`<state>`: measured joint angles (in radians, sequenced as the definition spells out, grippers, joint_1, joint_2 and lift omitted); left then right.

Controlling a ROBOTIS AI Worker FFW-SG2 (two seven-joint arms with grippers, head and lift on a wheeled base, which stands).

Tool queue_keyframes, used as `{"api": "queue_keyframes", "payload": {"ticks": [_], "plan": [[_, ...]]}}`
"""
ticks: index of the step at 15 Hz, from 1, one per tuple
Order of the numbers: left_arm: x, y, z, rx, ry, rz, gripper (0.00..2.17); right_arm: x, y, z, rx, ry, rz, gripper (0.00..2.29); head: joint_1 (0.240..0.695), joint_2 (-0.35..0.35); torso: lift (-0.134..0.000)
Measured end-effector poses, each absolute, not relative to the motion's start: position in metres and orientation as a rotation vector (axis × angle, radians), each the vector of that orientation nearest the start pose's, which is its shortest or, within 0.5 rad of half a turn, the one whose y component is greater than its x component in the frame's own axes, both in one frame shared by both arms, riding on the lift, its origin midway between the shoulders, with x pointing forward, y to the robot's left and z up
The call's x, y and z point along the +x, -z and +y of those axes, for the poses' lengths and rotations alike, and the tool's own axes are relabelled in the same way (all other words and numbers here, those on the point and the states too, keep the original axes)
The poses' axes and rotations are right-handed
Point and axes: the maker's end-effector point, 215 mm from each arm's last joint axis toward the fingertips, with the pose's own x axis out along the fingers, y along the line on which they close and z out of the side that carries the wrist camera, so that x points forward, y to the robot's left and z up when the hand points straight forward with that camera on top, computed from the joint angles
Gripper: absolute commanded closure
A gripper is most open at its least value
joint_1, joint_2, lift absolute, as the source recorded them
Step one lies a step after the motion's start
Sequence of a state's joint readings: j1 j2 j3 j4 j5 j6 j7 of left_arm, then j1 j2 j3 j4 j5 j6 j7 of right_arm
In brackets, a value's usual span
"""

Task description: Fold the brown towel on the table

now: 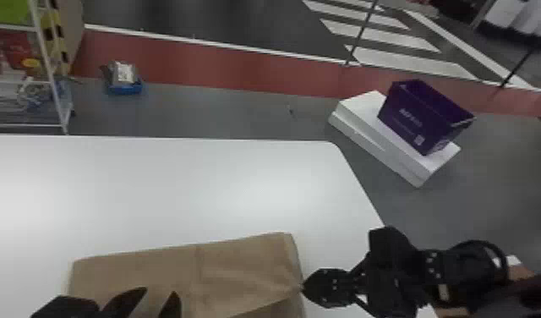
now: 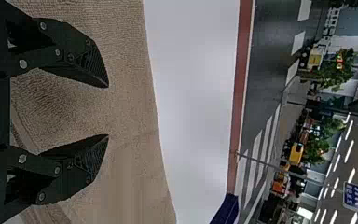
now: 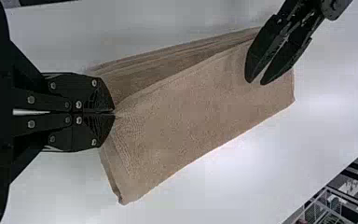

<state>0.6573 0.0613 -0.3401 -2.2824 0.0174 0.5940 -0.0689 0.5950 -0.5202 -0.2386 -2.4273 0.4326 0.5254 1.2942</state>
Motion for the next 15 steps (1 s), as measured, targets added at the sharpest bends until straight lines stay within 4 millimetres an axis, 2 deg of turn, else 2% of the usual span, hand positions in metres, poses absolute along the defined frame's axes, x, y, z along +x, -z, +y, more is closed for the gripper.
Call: {"api": "queue_keyframes", "payload": {"ticks": [2,4,9,11,13,14,15], "plan": [[0.327,0.432,0.034,-0.107,0.411,0.544,0.6,0.286,0.375,-0.254,-0.713,-1.051,0.732,1.66,0.695,-0.35,-0.124],[0.328,0.433,0.034,-0.107,0.411,0.545,0.6,0.278,0.382,-0.257,-0.711,-1.053,0.761,1.66,0.695,-0.35,-0.124],[0.329,0.433,0.03,-0.109,0.417,0.545,0.6,0.267,0.43,-0.253,-0.706,-1.071,0.861,1.66,0.695,-0.35,-0.124],[0.33,0.434,0.032,-0.108,0.415,0.544,0.6,0.27,0.442,-0.248,-0.709,-1.079,0.877,1.62,0.695,-0.35,-0.124],[0.331,0.434,0.034,-0.108,0.412,0.543,0.6,0.274,0.444,-0.246,-0.717,-1.067,0.873,0.82,0.695,-0.35,-0.124],[0.331,0.434,0.035,-0.109,0.411,0.543,0.6,0.277,0.443,-0.246,-0.72,-1.064,0.867,0.16,0.695,-0.35,-0.124],[0.331,0.434,0.035,-0.109,0.41,0.543,0.6,0.279,0.439,-0.246,-0.721,-1.06,0.859,0.0,0.695,-0.35,-0.124]]}}
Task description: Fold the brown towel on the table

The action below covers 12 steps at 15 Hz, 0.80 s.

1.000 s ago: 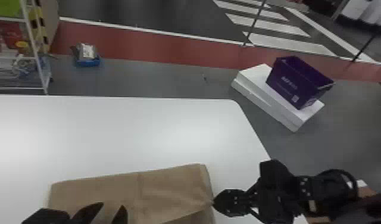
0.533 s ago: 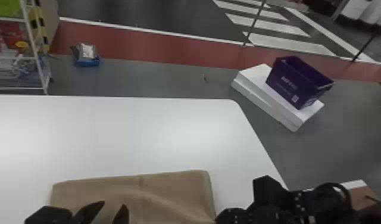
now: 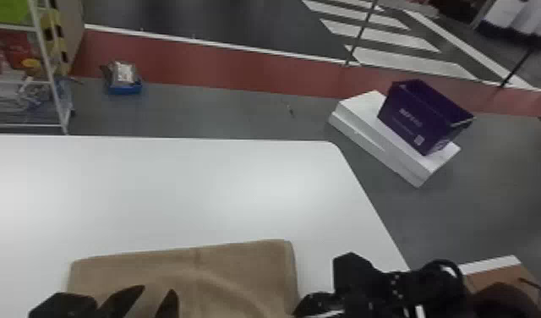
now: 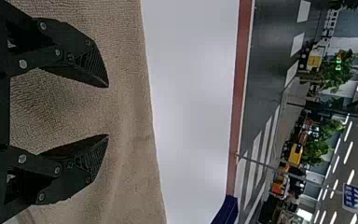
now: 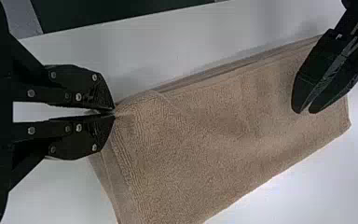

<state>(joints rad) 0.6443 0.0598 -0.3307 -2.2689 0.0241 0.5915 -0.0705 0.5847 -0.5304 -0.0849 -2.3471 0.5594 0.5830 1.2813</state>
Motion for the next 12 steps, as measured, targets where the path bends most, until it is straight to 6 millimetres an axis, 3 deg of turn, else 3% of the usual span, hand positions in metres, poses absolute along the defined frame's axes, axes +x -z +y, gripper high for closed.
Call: {"api": "queue_keyframes", "payload": {"ticks": [2,5,8,10,12], "plan": [[0.332,0.434,0.037,-0.108,0.407,0.543,0.6,0.282,0.424,-0.251,-0.697,-1.066,0.836,0.01,0.695,-0.35,-0.124],[0.335,0.432,0.039,-0.108,0.404,0.538,0.6,0.291,0.386,-0.264,-0.604,-1.064,0.759,0.04,0.695,-0.35,-0.124],[0.34,0.424,0.041,-0.112,0.401,0.514,0.6,0.309,0.345,-0.295,-0.35,-0.961,0.684,0.05,0.695,-0.35,-0.124],[0.342,0.409,0.038,-0.124,0.412,0.472,0.6,0.312,0.344,-0.314,-0.128,-0.867,0.702,0.08,0.695,-0.35,-0.124],[0.343,0.395,0.03,-0.138,0.436,0.432,0.6,0.311,0.357,-0.324,0.009,-0.79,0.723,0.09,0.695,-0.35,-0.124]]}}
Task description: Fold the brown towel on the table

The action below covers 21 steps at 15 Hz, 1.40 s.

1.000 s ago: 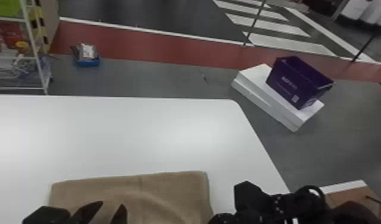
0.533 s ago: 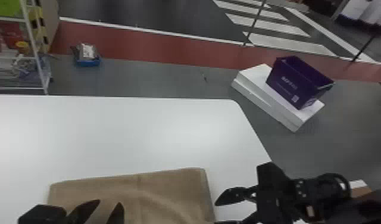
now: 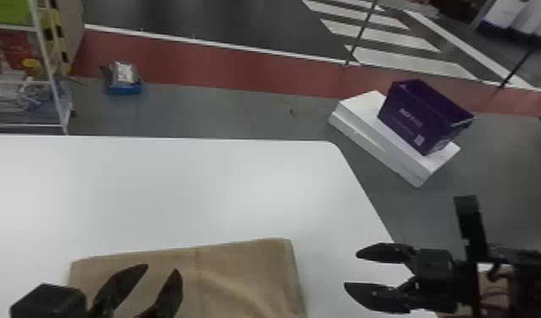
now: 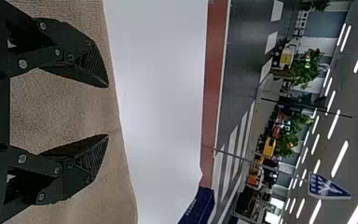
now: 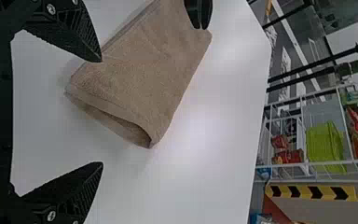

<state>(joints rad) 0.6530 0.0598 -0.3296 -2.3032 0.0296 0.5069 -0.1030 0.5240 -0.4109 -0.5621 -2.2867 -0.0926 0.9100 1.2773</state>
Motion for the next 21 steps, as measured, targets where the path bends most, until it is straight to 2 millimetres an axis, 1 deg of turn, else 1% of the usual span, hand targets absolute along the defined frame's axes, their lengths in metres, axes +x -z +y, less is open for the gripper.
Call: {"api": "queue_keyframes", "payload": {"ticks": [2,3,4,5,6,7,9,11,12,13,15,17,19,21], "plan": [[0.344,0.388,0.025,-0.148,0.455,0.406,0.6,0.309,0.368,-0.328,0.12,-0.743,0.732,0.12,0.695,-0.35,-0.124],[0.343,0.387,0.022,-0.156,0.466,0.402,0.6,0.307,0.373,-0.329,0.159,-0.724,0.735,0.29,0.695,-0.35,-0.124],[0.342,0.385,0.019,-0.168,0.477,0.397,0.6,0.306,0.378,-0.33,0.196,-0.701,0.741,0.36,0.695,-0.35,-0.124],[0.34,0.383,0.016,-0.18,0.487,0.393,0.6,0.304,0.384,-0.332,0.231,-0.676,0.75,0.36,0.695,-0.35,-0.124],[0.339,0.381,0.011,-0.19,0.496,0.387,0.6,0.301,0.39,-0.333,0.274,-0.642,0.766,0.26,0.695,-0.35,-0.124],[0.338,0.38,0.006,-0.197,0.504,0.379,0.6,0.299,0.396,-0.335,0.322,-0.611,0.783,0.2,0.695,-0.35,-0.124],[0.335,0.382,-0.003,-0.204,0.518,0.377,0.6,0.291,0.405,-0.337,0.474,-0.552,0.845,0.2,0.695,-0.35,-0.124],[0.335,0.387,-0.007,-0.201,0.526,0.388,0.6,0.284,0.405,-0.336,0.611,-0.501,0.913,0.2,0.695,-0.35,-0.124],[0.336,0.389,-0.008,-0.199,0.528,0.391,0.6,0.284,0.401,-0.336,0.651,-0.482,0.924,0.2,0.695,-0.35,-0.124],[0.336,0.389,-0.008,-0.197,0.53,0.393,0.6,0.288,0.395,-0.339,0.656,-0.471,0.914,0.2,0.695,-0.35,-0.124],[0.335,0.392,-0.008,-0.193,0.532,0.405,0.6,0.303,0.382,-0.346,0.618,-0.437,0.879,0.2,0.695,-0.35,-0.124],[0.333,0.397,-0.007,-0.185,0.534,0.428,0.6,0.322,0.37,-0.352,0.576,-0.414,0.844,0.2,0.695,-0.35,-0.124],[0.334,0.401,-0.005,-0.171,0.526,0.443,0.6,0.342,0.361,-0.352,0.55,-0.418,0.819,0.2,0.695,-0.35,-0.124],[0.336,0.408,-0.004,-0.154,0.519,0.458,0.6,0.366,0.359,-0.348,0.516,-0.43,0.827,0.2,0.695,-0.35,-0.124]]}}
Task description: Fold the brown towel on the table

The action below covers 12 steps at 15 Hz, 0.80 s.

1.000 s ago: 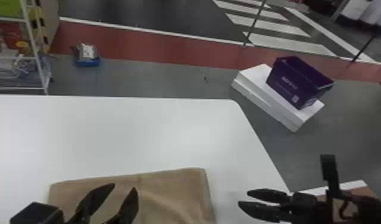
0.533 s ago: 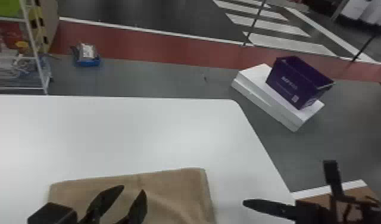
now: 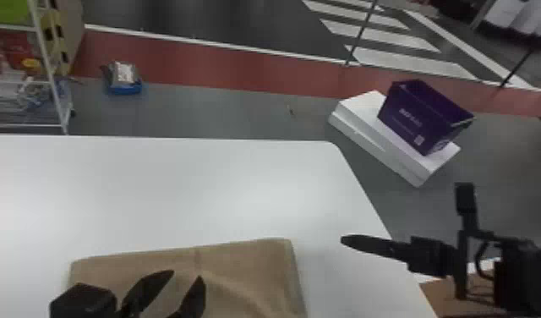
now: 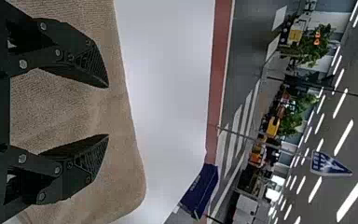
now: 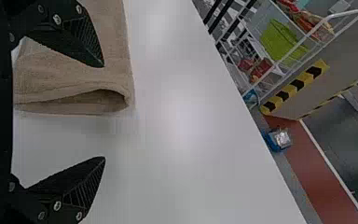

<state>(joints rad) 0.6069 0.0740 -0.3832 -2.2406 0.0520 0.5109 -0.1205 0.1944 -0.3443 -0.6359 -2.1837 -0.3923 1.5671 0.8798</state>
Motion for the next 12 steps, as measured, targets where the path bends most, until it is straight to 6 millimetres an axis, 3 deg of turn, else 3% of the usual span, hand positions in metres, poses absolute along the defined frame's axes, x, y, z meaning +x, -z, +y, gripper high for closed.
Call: {"api": "queue_keyframes", "payload": {"ticks": [6,12], "plan": [[0.334,0.433,-0.007,-0.091,0.501,0.517,0.6,0.406,0.359,-0.324,0.452,-0.469,0.856,0.2,0.695,-0.35,-0.124],[0.331,0.44,-0.007,-0.064,0.504,0.551,0.6,0.386,0.391,-0.316,0.451,-0.456,0.939,0.2,0.695,-0.35,-0.124]]}}
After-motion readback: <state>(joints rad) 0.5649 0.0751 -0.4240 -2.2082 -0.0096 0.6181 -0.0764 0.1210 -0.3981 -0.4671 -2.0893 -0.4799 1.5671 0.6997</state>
